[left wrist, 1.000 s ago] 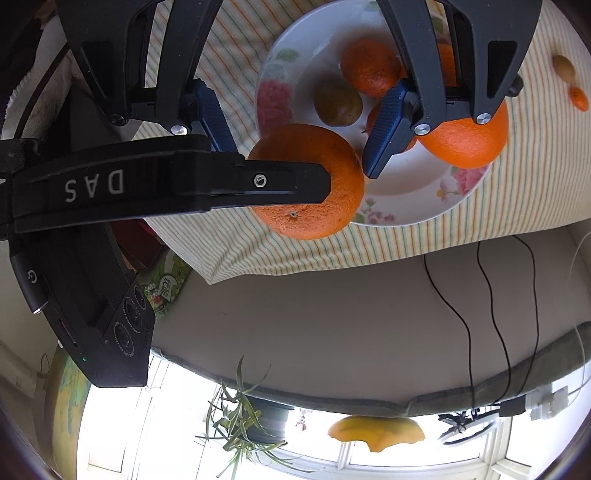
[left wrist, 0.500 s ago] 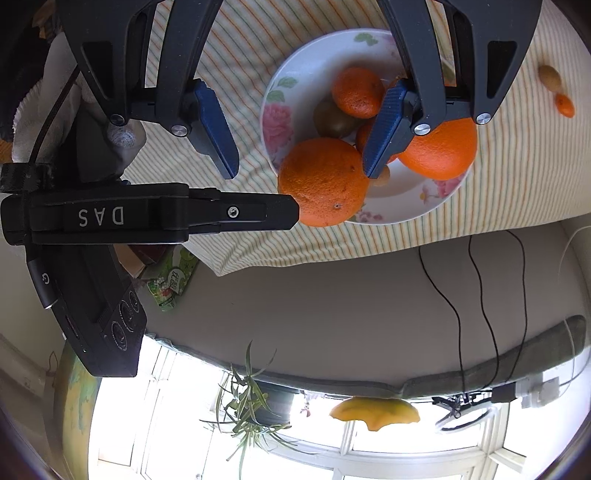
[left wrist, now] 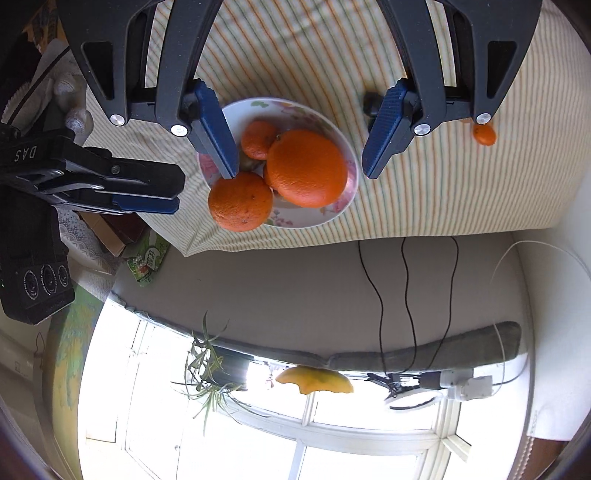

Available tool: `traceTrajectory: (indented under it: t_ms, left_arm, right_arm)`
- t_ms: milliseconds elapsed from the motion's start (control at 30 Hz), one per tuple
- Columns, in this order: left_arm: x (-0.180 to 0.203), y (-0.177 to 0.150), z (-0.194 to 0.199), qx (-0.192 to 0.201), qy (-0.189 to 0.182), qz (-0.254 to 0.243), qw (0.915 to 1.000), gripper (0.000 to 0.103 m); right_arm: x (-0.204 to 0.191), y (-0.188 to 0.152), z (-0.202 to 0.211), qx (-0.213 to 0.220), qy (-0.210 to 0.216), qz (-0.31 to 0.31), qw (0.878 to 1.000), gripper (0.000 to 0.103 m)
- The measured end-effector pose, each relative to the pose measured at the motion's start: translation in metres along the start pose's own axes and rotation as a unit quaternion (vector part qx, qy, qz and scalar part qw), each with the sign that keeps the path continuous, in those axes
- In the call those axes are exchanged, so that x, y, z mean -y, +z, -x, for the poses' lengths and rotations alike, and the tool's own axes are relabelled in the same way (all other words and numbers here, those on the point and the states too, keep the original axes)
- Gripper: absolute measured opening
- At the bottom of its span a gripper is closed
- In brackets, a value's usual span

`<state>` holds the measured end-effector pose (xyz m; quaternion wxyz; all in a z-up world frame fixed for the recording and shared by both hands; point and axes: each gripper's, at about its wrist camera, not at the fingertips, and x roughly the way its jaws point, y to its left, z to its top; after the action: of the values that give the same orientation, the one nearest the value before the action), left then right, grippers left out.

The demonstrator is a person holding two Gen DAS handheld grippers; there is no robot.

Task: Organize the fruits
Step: 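Move the left gripper to the brown kiwi while the right gripper approaches a dark plum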

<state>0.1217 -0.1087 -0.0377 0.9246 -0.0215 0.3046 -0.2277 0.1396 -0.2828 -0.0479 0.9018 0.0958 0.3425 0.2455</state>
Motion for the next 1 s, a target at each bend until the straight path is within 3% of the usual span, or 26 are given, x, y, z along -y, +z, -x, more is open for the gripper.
traceTrajectory:
  t_ms: [133,367,533,633,1000]
  left_arm:
    - [-0.036,-0.011,0.015,0.0,0.028,0.029,0.9992,0.068]
    - [-0.088,-0.036,0.024,-0.021,0.051,0.067,0.9962,0.05]
    - [-0.105,-0.046,0.019,-0.031,0.046,0.079,0.9954,0.04]
    - [-0.112,-0.048,0.013,-0.038,0.041,0.083,0.9949,0.039]
    - [-0.12,-0.047,-0.014,-0.084,0.041,0.033,0.995,0.039]
  right_arm:
    - [-0.037,-0.017,-0.002,0.0,0.007,0.05,0.999,0.073]
    - [-0.073,-0.039,-0.034,-0.039,0.031,0.07,0.996,0.072]
    - [-0.086,-0.042,-0.068,-0.088,0.026,0.083,0.992,0.052]
    - [-0.091,-0.043,-0.086,-0.106,0.022,0.078,0.991,0.051]
    - [-0.102,-0.046,-0.138,-0.127,-0.055,0.085,0.987,0.037]
